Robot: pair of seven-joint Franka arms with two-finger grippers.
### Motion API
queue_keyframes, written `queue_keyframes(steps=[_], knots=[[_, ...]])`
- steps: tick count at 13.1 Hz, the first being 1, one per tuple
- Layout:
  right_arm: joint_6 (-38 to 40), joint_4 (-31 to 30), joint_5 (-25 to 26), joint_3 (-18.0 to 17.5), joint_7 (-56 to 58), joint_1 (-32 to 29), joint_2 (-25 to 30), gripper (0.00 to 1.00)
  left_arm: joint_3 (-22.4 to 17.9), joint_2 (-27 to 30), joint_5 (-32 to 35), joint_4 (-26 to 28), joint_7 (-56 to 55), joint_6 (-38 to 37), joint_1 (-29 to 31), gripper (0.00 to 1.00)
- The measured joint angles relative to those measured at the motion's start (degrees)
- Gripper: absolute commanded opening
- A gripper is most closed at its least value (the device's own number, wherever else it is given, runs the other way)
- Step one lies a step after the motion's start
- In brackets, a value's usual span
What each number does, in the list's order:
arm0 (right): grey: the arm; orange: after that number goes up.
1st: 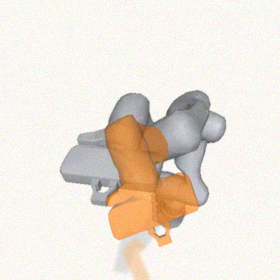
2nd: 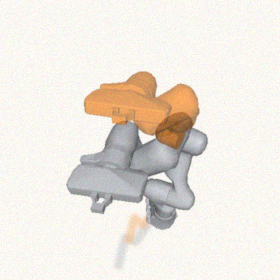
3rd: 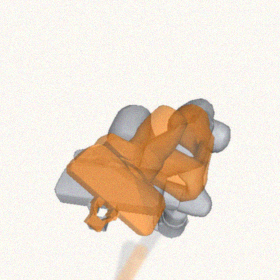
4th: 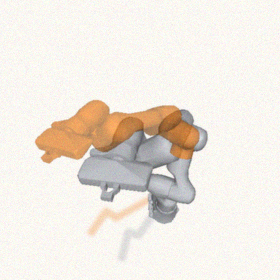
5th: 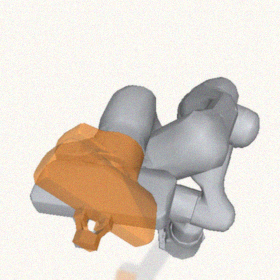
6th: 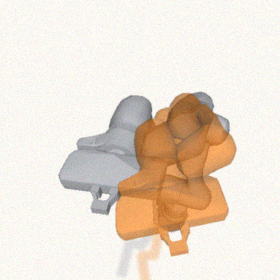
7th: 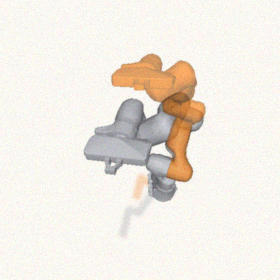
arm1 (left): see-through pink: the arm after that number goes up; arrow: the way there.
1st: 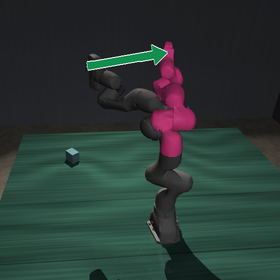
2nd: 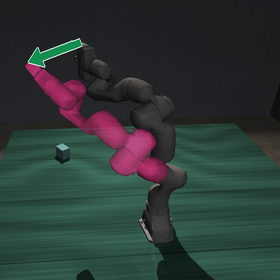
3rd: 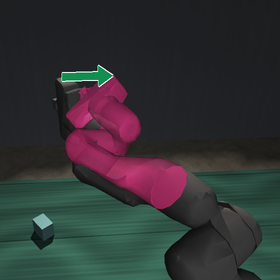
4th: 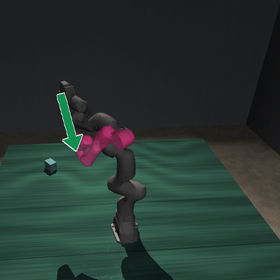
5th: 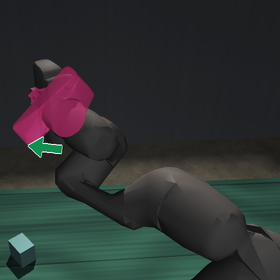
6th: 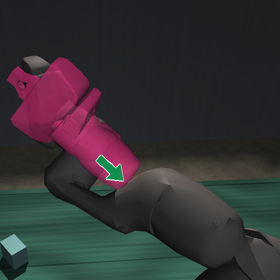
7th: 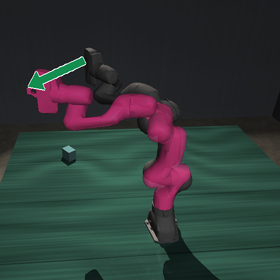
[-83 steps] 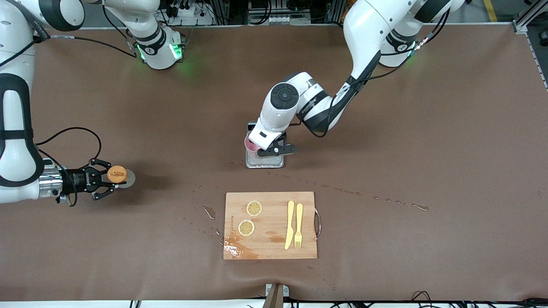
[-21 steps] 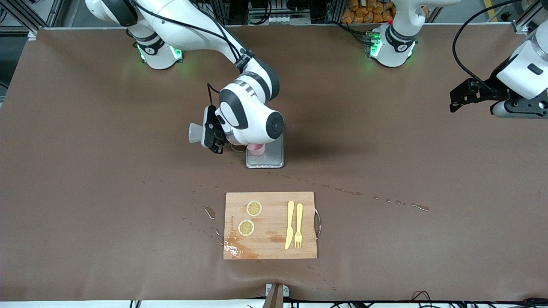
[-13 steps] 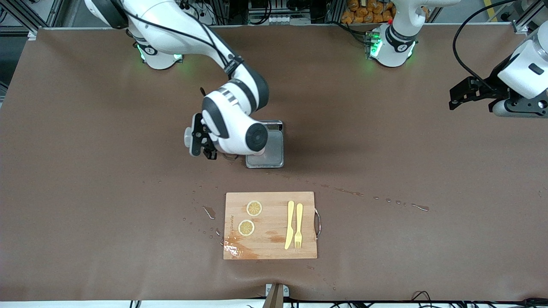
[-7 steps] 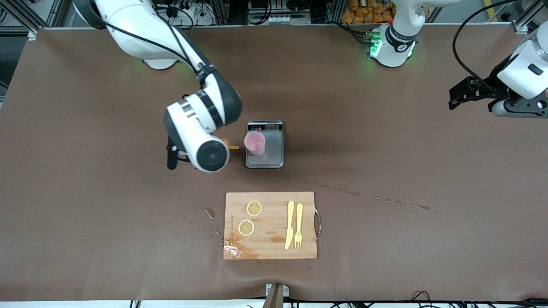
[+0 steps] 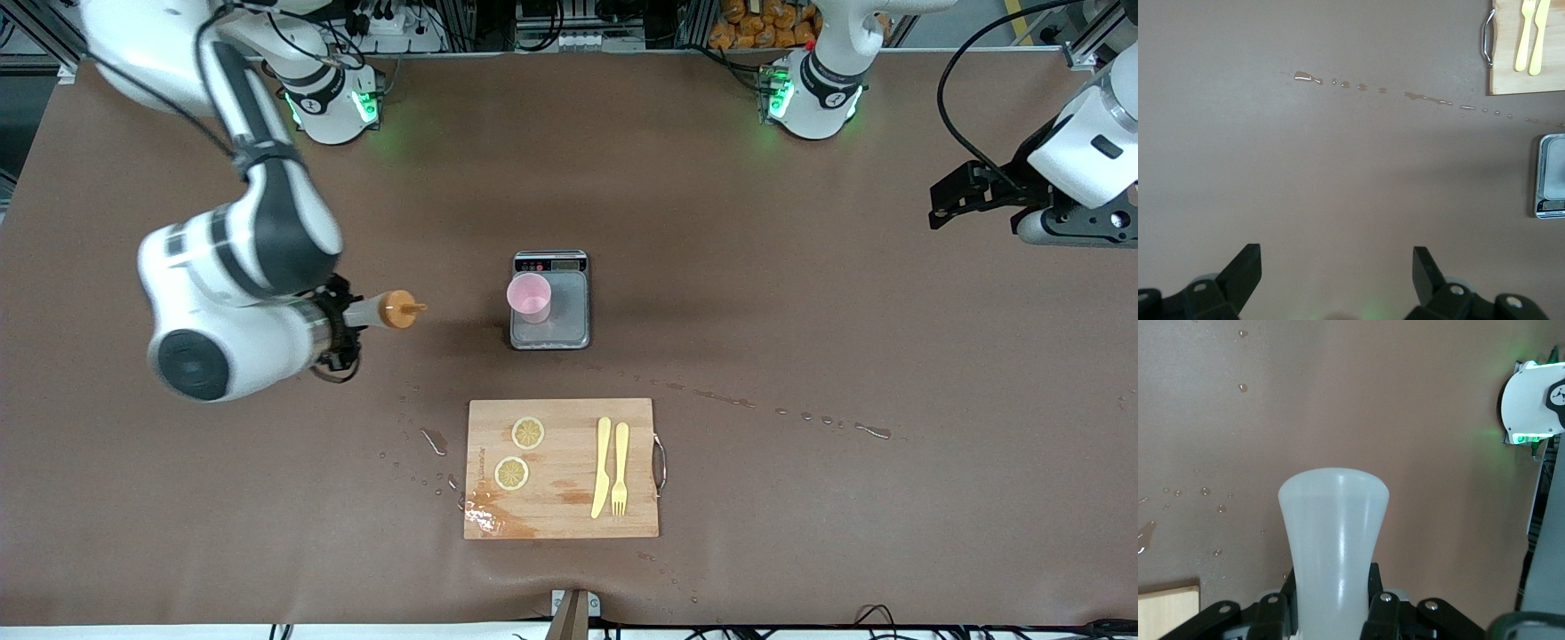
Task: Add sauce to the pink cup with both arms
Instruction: 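Carry the bottle back to its spot with the right gripper, then set the bottle upright on the table and open the right gripper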
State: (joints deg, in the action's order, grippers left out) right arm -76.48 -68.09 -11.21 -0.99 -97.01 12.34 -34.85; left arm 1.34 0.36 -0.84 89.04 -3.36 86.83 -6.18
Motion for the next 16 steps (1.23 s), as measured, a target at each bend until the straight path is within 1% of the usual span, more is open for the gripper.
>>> queue_keyframes(steps=[3, 6, 12, 14, 16], knots=[[0.17, -0.99, -5.45, 0.07, 9.15, -6.46, 0.08, 0.0, -0.01, -0.02, 0.0, 0.0, 0.0, 0.06, 0.03, 1.0], [1.39, -3.62, -11.68, 0.14, 20.13, -13.62, 0.09, 0.0, 0.0, -0.03, 0.0, 0.0, 0.0, 0.19, 0.01, 1.0], [2.62, -11.84, -16.18, 0.22, 42.88, -27.78, -0.32, 0.0, 0.09, -0.12, 0.0, 0.01, 0.0, 0.28, -0.06, 1.0], [2.63, -14.41, -17.42, 0.24, 47.71, -31.43, -1.22, 0.0, 0.12, -0.43, 0.0, 0.01, 0.0, 0.56, -0.18, 1.0], [2.62, -16.44, -19.77, 0.27, 52.5, -35.06, -3.25, 0.0, 0.16, -0.58, 0.0, 0.01, 0.0, 0.77, -0.37, 1.0]])
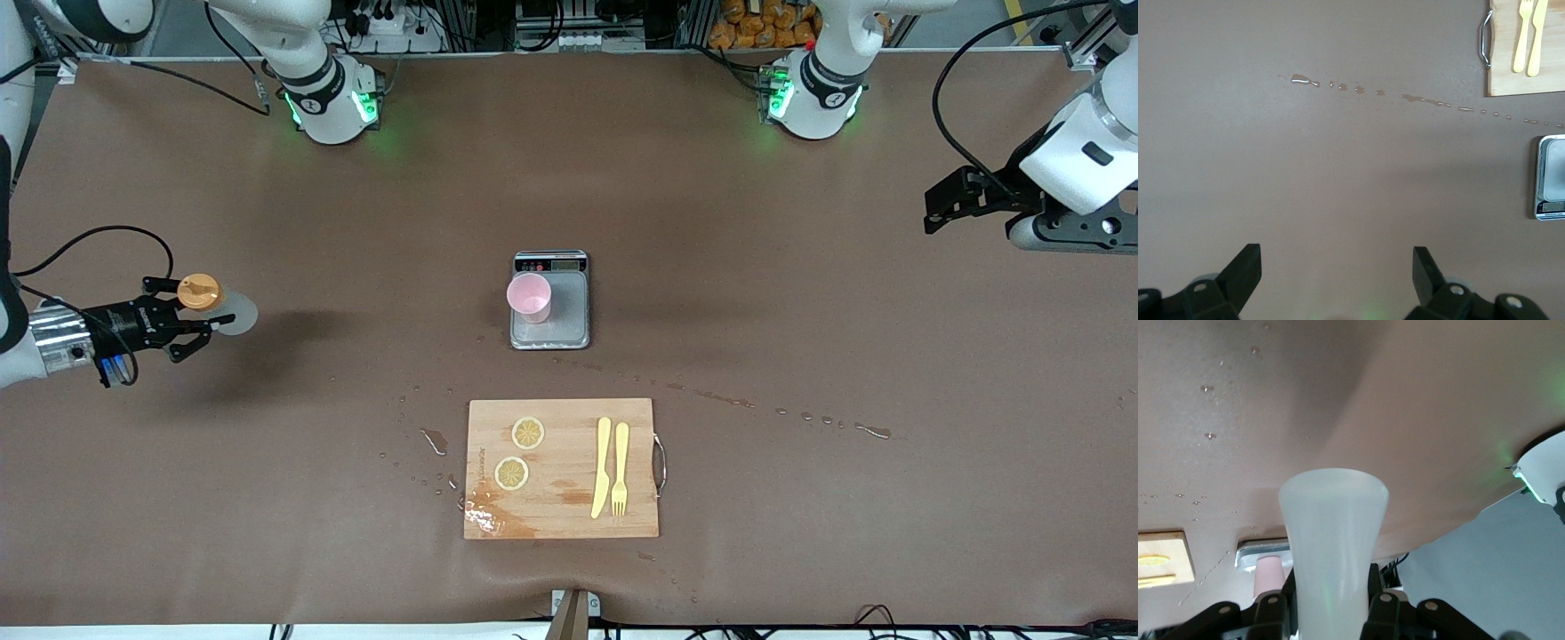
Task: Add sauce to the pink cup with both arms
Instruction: 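Set the bottle upright on the table and open the right gripper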
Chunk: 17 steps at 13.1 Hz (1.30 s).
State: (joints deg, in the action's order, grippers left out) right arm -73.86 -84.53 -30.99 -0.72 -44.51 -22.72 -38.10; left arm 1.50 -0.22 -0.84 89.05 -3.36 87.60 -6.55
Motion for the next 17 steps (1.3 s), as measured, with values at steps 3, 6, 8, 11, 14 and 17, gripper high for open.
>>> queue_keyframes(steps=[3, 6, 8, 11, 14, 17], knots=[[-0.24, -2.06, -0.94, 0.0, 4.42, -3.52, -2.97, 0.0, -0.11, 0.0, 0.0, -0.02, 0.0, 0.06, 0.16, 1.0], [-1.77, -2.85, -1.11, 0.03, 7.79, -5.95, -6.0, 0.0, -0.16, 0.0, 0.0, -0.02, 0.0, 0.07, 0.33, 1.0], [-3.42, -3.12, -1.2, 0.03, 10.42, -7.46, -8.48, 0.0, -0.15, 0.0, 0.0, -0.01, 0.0, 0.07, 0.33, 1.0], [-5.45, -3.14, -1.35, 0.02, 12.37, -8.13, -11.09, 0.6, -0.15, 0.0, 0.0, 0.0, 0.0, 0.07, 0.33, 1.0], [-5.61, -2.65, -1.43, -0.35, 12.4, -8.11, -11.25, 1.0, -0.15, 0.0, 0.0, 0.01, 0.0, 0.07, 0.33, 1.0], [-5.41, -0.33, -1.36, -0.5, 12.39, -8.1, -11.09, 1.0, -0.15, 0.0, 0.0, 0.01, 0.0, 0.07, 0.34, 1.0]])
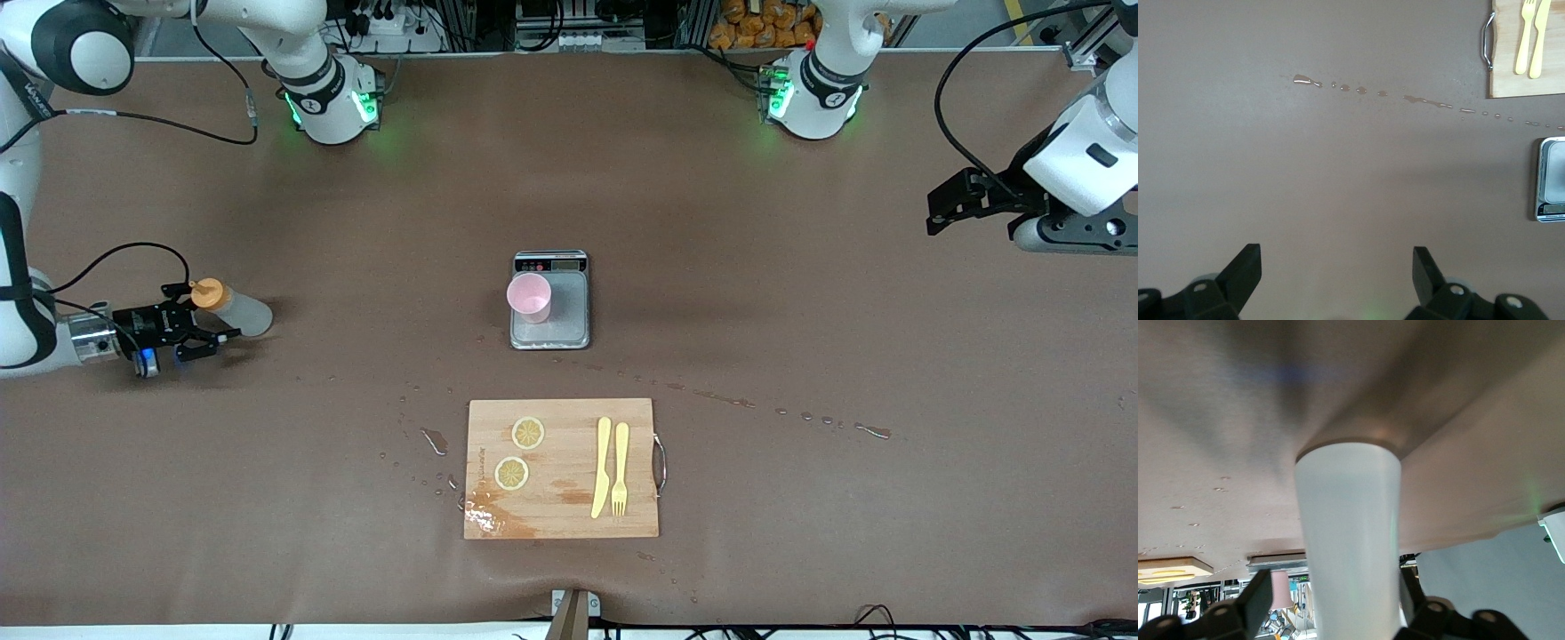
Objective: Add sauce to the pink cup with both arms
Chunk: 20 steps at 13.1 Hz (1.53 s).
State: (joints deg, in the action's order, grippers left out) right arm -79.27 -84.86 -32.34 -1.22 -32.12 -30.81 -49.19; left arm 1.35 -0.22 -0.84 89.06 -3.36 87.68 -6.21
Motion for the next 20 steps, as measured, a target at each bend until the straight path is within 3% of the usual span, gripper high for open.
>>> queue_keyframes(steps=[2, 7, 11, 13, 17, 20], knots=[[0.0, 2.54, 1.74, 0.29, 0.0, -0.07, 0.16, 1.0, 0.0, 0.0, 0.0, 0.0, 0.0, 0.0, 0.01, 1.0], [4.24, 12.16, 11.51, -0.08, 0.05, -0.02, 1.74, 1.0, 0.0, 0.0, 0.0, 0.0, 0.0, 0.0, 0.02, 1.0], [10.52, 23.0, 18.31, -0.74, -0.01, 7.07, 4.61, 1.0, -0.01, 0.0, 0.0, 0.0, 0.0, 0.0, 0.04, 1.0], [10.89, 24.25, 19.85, -0.79, -0.12, 11.57, 7.33, 1.0, -0.01, 0.0, 0.0, 0.0, 0.0, 0.0, 0.05, 1.0], [11.24, 24.97, 20.67, -2.52, 8.34, 14.67, 13.69, 1.0, 0.0, 0.0, 0.0, 0.01, 0.0, 0.0, 0.05, 1.0], [11.25, 24.99, 24.48, -2.84, 10.81, 19.35, 17.54, 1.0, 0.0, 0.0, 0.0, 0.01, 0.0, 0.0, 0.05, 1.0]])
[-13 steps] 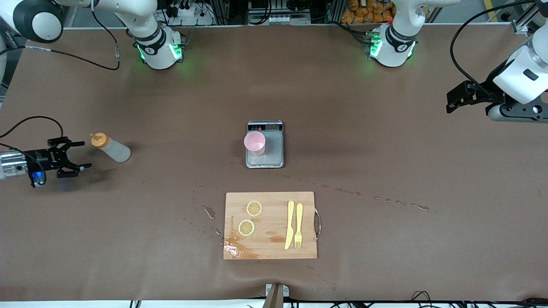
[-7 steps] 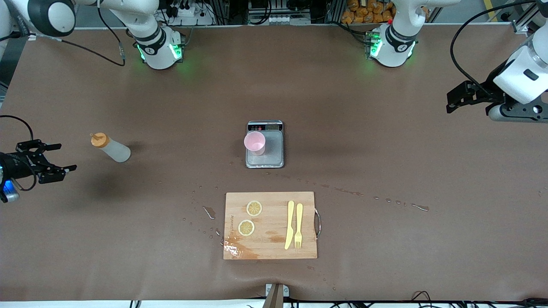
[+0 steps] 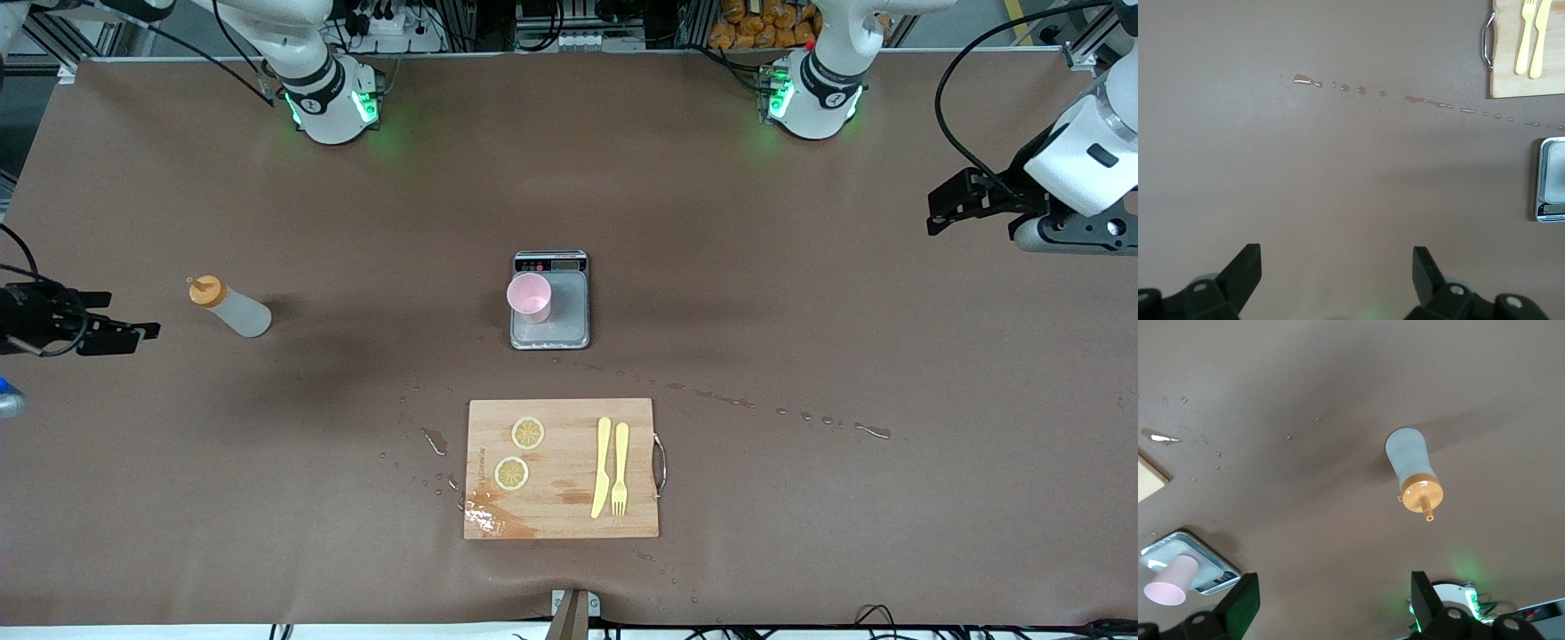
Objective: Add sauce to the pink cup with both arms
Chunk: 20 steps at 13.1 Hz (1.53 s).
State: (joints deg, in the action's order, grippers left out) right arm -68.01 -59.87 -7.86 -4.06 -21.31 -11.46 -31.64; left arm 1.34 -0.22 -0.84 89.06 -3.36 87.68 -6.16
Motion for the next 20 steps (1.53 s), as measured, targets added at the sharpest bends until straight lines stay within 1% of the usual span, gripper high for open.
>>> queue_keyframes(steps=[2, 3, 4, 6, 8, 10, 14, 20], knots=[[-1.25, -0.46, 0.97, -0.05, 0.58, 3.05, 2.64, 1.0, 0.0, 0.0, 0.0, 0.01, 0.0, 0.0, 0.0, 1.0], [-2.86, -1.98, 1.22, -0.06, 2.11, 3.88, 4.82, 1.0, 0.0, 0.0, 0.0, 0.02, 0.0, 0.0, 0.0, 1.0], [-5.3, -4.81, 1.37, -0.04, 5.31, 4.04, 7.77, 1.0, 0.0, 0.0, 0.0, 0.04, 0.0, 0.0, 0.0, 1.0], [-12.57, -13.61, 2.2, 0.26, 12.43, 3.6, 15.31, 1.0, 0.0, -0.02, 0.0, 0.07, 0.0, 0.0, 0.0, 1.0], [-18.38, -21.63, 5.03, 0.28, 15.64, 3.61, 22.24, 1.0, -0.01, -0.03, 0.0, 0.07, 0.0, 0.0, 0.01, 1.0], [-19.86, -24.9, 6.75, -0.08, 16.46, 4.32, 26.19, 1.0, -0.03, -0.03, 0.0, 0.07, 0.0, 0.0, 0.01, 1.0], [-20.57, -25.6, 7.41, -0.26, 20.16, 4.63, 29.67, 1.0, -0.11, -0.03, 0.0, 0.07, 0.0, 0.0, 0.02, 1.0], [-25.11, -28.33, 7.41, -0.23, 20.84, 5.3, 29.99, 1.0, -0.16, -0.03, 0.0, 0.07, 0.0, 0.0, 0.03, 1.0]])
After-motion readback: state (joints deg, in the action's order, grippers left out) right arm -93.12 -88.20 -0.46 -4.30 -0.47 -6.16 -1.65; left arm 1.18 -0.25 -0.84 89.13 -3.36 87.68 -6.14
